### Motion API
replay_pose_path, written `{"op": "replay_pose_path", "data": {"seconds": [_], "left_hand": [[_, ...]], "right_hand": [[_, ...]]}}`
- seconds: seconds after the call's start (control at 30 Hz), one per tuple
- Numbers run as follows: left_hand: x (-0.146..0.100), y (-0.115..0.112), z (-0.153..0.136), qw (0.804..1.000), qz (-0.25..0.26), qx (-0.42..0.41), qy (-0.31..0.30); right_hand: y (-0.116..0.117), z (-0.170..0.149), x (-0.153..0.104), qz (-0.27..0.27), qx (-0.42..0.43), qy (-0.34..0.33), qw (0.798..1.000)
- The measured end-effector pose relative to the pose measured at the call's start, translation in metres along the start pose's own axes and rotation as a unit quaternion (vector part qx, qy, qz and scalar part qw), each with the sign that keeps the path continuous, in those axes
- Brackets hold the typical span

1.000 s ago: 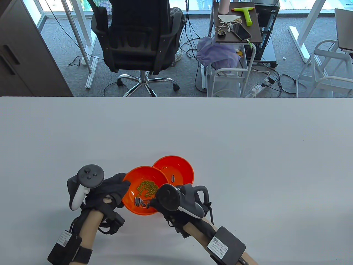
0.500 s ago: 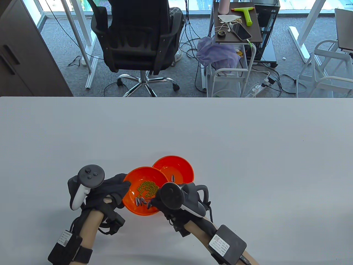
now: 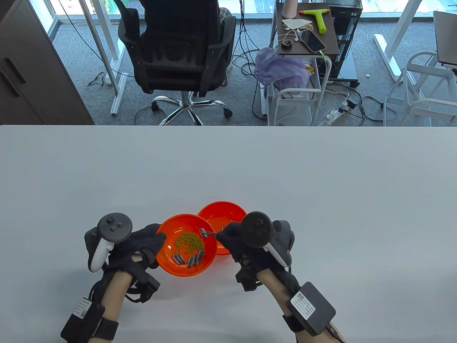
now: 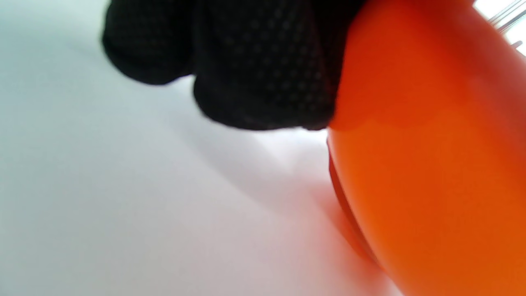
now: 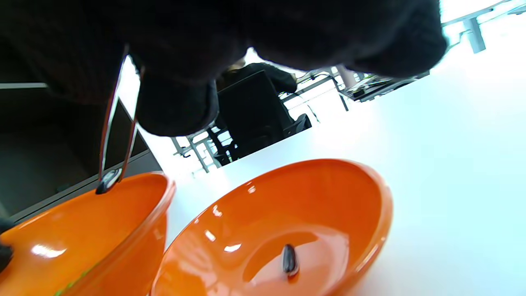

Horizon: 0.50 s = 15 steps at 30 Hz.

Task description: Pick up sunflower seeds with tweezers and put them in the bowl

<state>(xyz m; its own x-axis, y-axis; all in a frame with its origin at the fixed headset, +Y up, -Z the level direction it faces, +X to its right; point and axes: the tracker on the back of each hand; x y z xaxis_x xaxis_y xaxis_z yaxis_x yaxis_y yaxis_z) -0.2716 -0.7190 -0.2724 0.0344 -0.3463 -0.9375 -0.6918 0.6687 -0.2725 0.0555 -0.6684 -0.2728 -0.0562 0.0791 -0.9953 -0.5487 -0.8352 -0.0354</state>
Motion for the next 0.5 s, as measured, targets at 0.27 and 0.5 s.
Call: {"op": "replay_pose_path", "data": {"seconds": [0.27,0.5], "left_hand": [[0.0,0.0,0.0,1.0,0.0,0.003,0.002],[0.0,0.001,0.0,1.0,0.0,0.004,0.002]], "right_hand": [[-0.002,-0.029,0.013,0.0,-0.009,0.057,0.998],[0.008,-0.045,0.019,0.015,-0.037,0.084,0.996]]}}
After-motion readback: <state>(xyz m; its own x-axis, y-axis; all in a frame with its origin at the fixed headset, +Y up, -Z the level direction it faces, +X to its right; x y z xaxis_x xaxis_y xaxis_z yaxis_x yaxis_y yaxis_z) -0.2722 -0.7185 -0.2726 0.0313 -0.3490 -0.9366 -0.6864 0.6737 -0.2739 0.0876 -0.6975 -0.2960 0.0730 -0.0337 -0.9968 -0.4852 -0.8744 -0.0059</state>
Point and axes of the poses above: the tracker on the back of each hand, its own z axis roughly to the thumb side, its own x axis roughly from the wrist to the fingertips, y = z × x
